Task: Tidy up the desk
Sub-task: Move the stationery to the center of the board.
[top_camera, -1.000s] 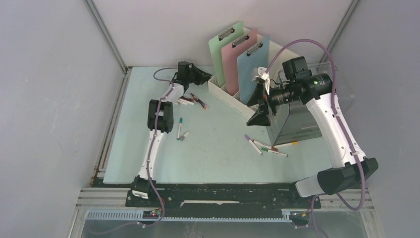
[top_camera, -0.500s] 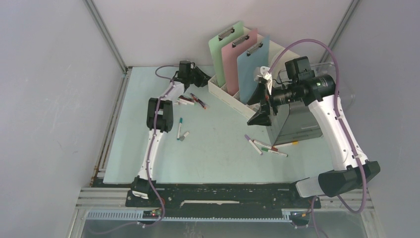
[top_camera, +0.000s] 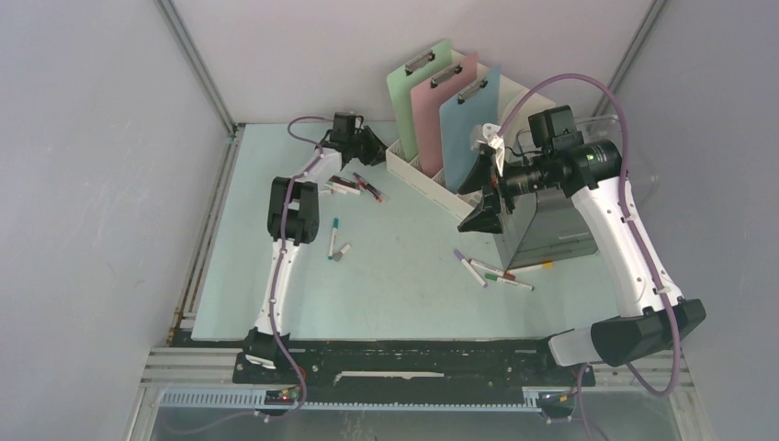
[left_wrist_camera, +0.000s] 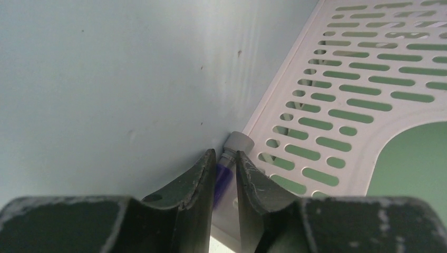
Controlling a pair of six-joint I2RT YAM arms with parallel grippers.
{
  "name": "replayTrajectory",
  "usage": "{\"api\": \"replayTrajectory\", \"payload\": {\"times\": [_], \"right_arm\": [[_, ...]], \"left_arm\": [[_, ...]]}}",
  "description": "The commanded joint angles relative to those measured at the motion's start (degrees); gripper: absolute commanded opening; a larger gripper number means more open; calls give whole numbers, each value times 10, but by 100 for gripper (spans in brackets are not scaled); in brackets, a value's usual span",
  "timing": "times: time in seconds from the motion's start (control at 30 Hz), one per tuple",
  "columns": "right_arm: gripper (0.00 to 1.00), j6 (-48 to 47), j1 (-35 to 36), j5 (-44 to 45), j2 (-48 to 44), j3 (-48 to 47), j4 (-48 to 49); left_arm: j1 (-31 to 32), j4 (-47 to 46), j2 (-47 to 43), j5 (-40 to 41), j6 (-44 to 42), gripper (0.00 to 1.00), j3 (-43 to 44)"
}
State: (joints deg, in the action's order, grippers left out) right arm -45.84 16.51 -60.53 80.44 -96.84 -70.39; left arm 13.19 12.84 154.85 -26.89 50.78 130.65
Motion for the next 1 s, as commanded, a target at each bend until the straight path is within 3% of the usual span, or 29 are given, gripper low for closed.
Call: {"api": "replayTrajectory", "payload": {"times": [0.0,0.23,0.4,0.53,0.77,0.97], "right_arm": [[100,7,-2,-9,-16,4,15],[100,8,-1,-10,-15,4,16],[100,8,0,-9,-16,4,16],[100,8,-1,-10,-16,4,16],[100,8,-1,-11,-17,4,17],[100,8,-1,-12,-18,4,17]], "left_arm": [[16,80,-48,37,-76,31,-20],[22,148,-50,79,-142,31,15],[24,149,-36,42,-141,38,33],[26,158,-37,41,-146,31,34],[26,201,-51,52,-178,28,23],[25,206,-89,68,-201,28,-38]]}}
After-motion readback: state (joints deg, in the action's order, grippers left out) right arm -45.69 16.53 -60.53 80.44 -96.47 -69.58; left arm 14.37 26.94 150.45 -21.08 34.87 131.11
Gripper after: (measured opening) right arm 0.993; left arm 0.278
